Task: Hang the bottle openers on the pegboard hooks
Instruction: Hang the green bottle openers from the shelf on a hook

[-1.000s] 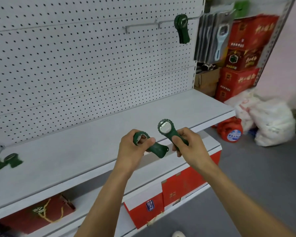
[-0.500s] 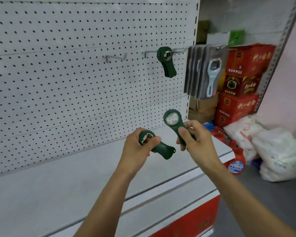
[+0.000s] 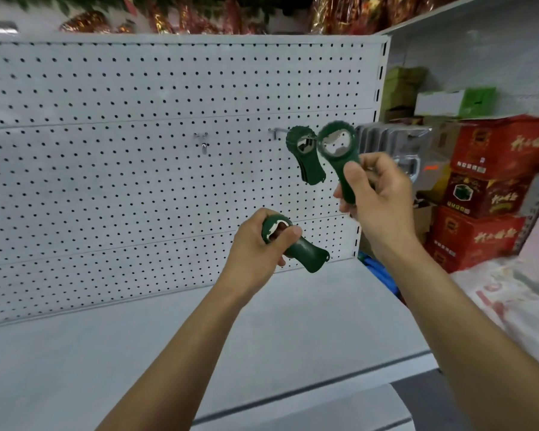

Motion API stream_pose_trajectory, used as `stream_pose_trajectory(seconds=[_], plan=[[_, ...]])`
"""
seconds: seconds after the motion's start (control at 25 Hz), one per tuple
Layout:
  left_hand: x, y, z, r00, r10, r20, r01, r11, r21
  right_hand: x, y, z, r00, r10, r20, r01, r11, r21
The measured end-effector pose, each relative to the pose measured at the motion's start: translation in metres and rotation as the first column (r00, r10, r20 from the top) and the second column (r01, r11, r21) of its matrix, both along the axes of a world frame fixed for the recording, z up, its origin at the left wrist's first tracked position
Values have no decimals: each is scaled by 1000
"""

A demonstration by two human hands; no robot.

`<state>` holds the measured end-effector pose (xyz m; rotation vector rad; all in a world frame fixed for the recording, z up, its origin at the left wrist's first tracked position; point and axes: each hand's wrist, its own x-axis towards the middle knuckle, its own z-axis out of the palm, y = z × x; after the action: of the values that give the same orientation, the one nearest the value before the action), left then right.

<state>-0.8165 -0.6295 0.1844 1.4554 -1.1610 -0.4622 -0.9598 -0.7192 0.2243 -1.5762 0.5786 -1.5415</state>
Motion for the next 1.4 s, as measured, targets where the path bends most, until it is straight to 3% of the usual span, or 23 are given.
stream_pose_trajectory(seconds=[0.32,0.64,0.88,0.96,1.08,1.24,1.4], plan=[[-13,-11,8,991,99,-93,-106,991,-85,15,-49,3,981,90,-173,-81,995,58],[-14,-16,11,980,147,-132,-159,983,-91,34,-76,6,969,105,-223,-84,991,100],[-18,-17,12,979,158,-128,-174,976,-130,19,-56,-23,947,-1,-322,78,971,227],[-20,-17,11,978,167,-129,-185,972,-145,9,-36,-37,943,142,-300,-62,963,263],[-26,-19,9,977,172,-127,-193,964,-181,-1,-12,-48,861,416,-293,-353,903,245],[-33,-18,6,983,150,-103,-169,963,-212,-8,-11,-44,907,364,-212,-347,931,114],[-39,-12,-13,979,184,84,-176,980,-96,-12,-15,-27,959,282,-3,-282,959,30]])
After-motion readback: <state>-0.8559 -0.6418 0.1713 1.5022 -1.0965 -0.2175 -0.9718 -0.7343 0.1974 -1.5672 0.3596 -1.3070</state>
